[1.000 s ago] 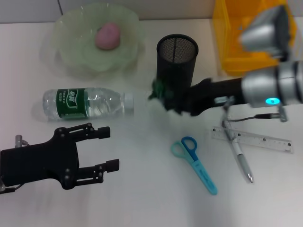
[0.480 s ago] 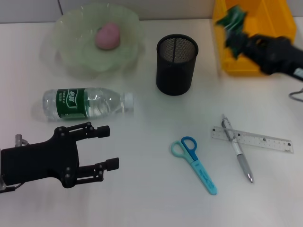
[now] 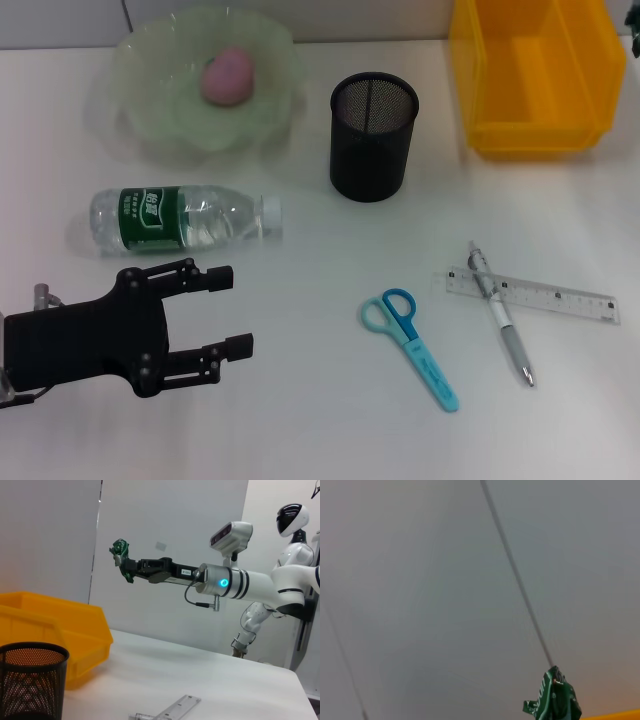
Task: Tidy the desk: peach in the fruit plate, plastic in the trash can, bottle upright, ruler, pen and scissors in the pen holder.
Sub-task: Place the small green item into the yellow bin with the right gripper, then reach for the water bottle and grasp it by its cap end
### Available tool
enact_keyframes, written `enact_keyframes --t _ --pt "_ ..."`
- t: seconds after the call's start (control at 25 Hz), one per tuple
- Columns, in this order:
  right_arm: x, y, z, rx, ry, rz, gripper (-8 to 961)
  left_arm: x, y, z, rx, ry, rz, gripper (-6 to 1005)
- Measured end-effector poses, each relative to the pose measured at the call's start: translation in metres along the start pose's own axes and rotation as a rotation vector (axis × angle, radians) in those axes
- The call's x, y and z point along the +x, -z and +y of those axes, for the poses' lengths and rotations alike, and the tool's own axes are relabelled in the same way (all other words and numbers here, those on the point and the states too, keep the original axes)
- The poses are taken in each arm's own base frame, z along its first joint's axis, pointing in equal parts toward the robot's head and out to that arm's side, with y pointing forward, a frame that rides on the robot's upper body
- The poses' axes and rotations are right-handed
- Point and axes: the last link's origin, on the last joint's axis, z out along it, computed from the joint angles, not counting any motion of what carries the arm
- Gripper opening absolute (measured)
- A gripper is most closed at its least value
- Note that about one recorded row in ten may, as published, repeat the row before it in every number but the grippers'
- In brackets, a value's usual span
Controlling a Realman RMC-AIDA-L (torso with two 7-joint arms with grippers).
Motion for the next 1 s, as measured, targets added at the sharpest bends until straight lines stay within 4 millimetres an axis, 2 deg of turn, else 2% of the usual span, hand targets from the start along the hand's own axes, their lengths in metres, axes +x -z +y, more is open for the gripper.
enact_keyframes --t 0.32,0.48,0.68,0.88,0.96,1.0 --pt "-0.001 -0.028 -0.008 0.073 0.027 0.042 119 0.000 0.000 0.000 0.000 0.000 0.000 753" --pt "0.009 -0.050 0.000 0.052 0.132 0.134 122 -0.001 0.000 0.001 0.001 0.002 -0.001 753" --pt "0.017 -0.062 0.000 0.075 0.149 0.166 125 -0.001 0.001 0.001 0.003 0.005 -0.001 752" --pt "0.017 -0.062 0.001 0.075 0.162 0.161 297 -0.001 0.001 0.001 0.002 0.004 -0.001 752" --pt "0.017 -0.061 0.002 0.067 0.158 0.156 527 -0.001 0.001 0.001 0.002 0.004 -0.001 752" --pt "0.017 -0.061 0.002 0.067 0.158 0.156 535 -0.001 0.001 0.001 0.002 0.004 -0.001 752"
